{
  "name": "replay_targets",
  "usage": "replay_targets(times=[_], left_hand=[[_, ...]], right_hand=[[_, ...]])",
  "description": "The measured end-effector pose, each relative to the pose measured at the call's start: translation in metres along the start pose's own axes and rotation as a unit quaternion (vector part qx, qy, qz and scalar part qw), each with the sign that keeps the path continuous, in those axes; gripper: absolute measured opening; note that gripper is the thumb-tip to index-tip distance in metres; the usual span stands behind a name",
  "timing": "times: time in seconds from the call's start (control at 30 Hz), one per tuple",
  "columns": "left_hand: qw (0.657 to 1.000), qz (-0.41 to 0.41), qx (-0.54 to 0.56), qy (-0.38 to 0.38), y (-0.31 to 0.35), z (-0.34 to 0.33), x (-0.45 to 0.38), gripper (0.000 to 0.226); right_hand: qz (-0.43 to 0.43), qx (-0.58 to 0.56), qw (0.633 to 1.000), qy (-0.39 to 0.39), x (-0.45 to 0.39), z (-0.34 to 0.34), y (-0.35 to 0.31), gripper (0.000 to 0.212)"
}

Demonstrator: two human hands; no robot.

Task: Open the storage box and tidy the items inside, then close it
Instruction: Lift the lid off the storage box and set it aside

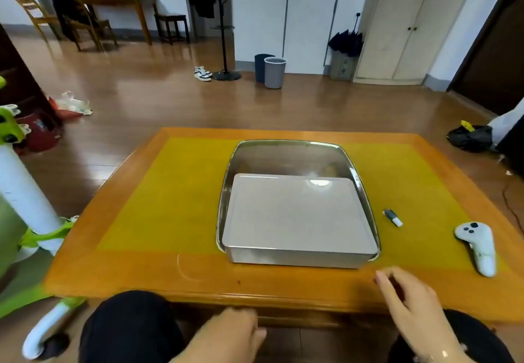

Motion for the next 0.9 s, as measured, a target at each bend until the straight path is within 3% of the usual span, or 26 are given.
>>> replay_targets(times=[0.07, 0.17, 0.3, 0.5, 0.9], left_hand=[[0.993, -0.009, 0.056, 0.104, 0.001, 0.037, -0.019, 0.022], [0.966, -0.015, 0.042, 0.254, 0.010, 0.079, -0.035, 0.016], [0.935, -0.017, 0.045, 0.352, 0.006, 0.104, -0.057, 0.014], [0.932, 0.011, 0.001, 0.362, -0.001, 0.118, -0.098, 0.027], [0.924, 0.054, 0.103, 0.365, -0.025, 0.127, -0.127, 0.037]], right_hand=[[-0.027, 0.033, 0.999, 0.011, -0.021, -0.003, 0.002, 0.014], [-0.056, 0.102, 0.993, 0.011, -0.052, -0.016, 0.005, 0.016], [-0.083, 0.171, 0.981, 0.025, -0.078, -0.025, 0.011, 0.027], [-0.102, 0.218, 0.970, 0.022, -0.101, -0.035, 0.011, 0.031], [-0.132, 0.200, 0.968, 0.068, -0.133, -0.041, 0.024, 0.025]])
Point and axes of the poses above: each hand's wrist, its own x-axis away from the middle knuckle, its own z-axis out of the back of the hand, y = z × x, the point moved 6 cm from there along -x, towards the middle knuckle, and after that the axes turned 11 degrees about x, right-handed, at the moved point
